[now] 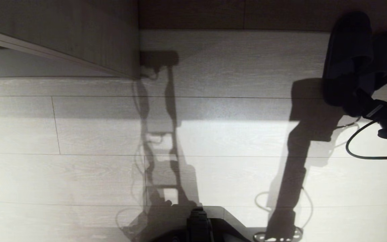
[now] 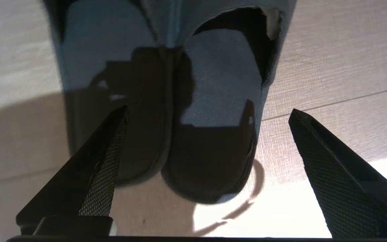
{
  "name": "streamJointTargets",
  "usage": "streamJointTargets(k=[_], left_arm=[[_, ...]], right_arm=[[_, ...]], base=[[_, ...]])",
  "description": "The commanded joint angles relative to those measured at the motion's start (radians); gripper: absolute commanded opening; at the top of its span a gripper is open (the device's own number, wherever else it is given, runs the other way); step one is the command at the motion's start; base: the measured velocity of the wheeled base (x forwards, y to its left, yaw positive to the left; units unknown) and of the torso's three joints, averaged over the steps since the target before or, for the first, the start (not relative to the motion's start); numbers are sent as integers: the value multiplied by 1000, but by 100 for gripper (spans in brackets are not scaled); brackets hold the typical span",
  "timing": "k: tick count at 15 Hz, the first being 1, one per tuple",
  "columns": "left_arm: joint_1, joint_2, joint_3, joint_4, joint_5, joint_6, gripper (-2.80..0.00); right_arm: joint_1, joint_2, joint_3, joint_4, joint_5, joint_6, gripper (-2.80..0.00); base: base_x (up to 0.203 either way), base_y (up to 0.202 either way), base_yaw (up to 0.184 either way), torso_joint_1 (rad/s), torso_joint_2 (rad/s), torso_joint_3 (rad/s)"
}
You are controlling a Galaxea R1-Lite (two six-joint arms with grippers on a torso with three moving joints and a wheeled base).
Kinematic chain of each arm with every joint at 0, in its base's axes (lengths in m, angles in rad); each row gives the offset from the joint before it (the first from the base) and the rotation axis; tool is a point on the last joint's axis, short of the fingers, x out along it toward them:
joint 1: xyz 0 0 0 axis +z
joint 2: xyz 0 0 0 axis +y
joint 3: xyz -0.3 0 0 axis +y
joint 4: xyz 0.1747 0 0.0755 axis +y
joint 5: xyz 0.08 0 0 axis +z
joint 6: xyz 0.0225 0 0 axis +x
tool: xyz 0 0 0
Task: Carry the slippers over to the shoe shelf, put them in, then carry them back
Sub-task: Pick up the slippers on the floor
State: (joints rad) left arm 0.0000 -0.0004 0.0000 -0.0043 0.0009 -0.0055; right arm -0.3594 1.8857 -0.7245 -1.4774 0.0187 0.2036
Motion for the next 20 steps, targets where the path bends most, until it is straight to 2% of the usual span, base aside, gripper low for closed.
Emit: streamJointTargets(k=[1,4,11,20], left_arm=[[0,0,0,0,1,-1,-280],[0,0,0,0,1,-1,-280],[0,0,0,0,1,-1,-280],[0,0,0,0,1,-1,-280]], right_arm=[[-1,26,-38,-4,0,24,0],[-1,63,-63,-1,-2,49,0],[-5,121,-148,-6,9,42,0],[-1,192,-305,-1,100,19,0]], base=[[0,0,0,0,0,0],[0,0,0,0,0,0],[0,0,0,0,0,0],[0,0,0,0,0,0]])
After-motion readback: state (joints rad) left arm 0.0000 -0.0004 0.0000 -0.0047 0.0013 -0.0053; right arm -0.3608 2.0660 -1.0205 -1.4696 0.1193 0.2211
